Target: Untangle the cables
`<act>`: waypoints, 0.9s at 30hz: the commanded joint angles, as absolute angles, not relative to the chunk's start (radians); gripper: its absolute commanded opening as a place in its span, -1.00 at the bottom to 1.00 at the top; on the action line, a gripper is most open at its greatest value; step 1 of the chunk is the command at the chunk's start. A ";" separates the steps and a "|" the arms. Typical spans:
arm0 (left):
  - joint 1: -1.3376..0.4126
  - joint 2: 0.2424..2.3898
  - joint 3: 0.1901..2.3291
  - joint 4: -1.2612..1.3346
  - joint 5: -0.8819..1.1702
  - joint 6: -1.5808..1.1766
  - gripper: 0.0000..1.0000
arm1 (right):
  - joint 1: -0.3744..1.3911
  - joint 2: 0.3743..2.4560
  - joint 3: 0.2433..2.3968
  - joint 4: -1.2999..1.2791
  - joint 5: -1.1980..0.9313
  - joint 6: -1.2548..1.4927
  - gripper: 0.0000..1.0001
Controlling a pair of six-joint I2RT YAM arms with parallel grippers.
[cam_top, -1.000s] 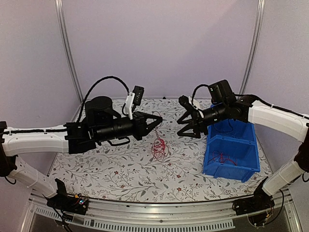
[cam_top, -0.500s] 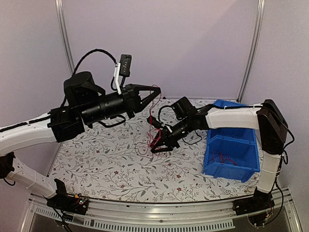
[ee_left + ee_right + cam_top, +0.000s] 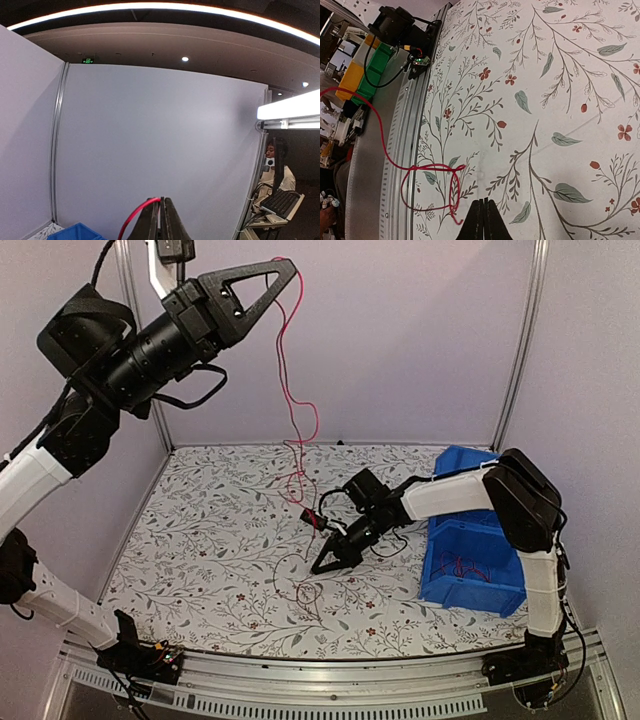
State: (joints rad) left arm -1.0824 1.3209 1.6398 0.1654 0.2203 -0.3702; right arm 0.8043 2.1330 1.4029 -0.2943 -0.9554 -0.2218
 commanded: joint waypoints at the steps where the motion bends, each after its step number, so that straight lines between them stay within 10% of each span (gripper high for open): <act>1: -1.100 1.327 1.767 0.175 0.284 -0.359 -1.00 | 0.802 2.211 1.423 -0.311 -0.870 -0.209 -1.00; 16: -1.100 1.267 1.906 0.233 0.167 -0.312 -1.00 | 0.785 2.267 1.474 -0.400 -0.721 -0.261 -0.97; 27: -1.099 1.053 1.214 0.444 -0.045 -0.365 -1.00 | 0.776 1.825 1.308 -0.370 -0.571 -0.382 -0.01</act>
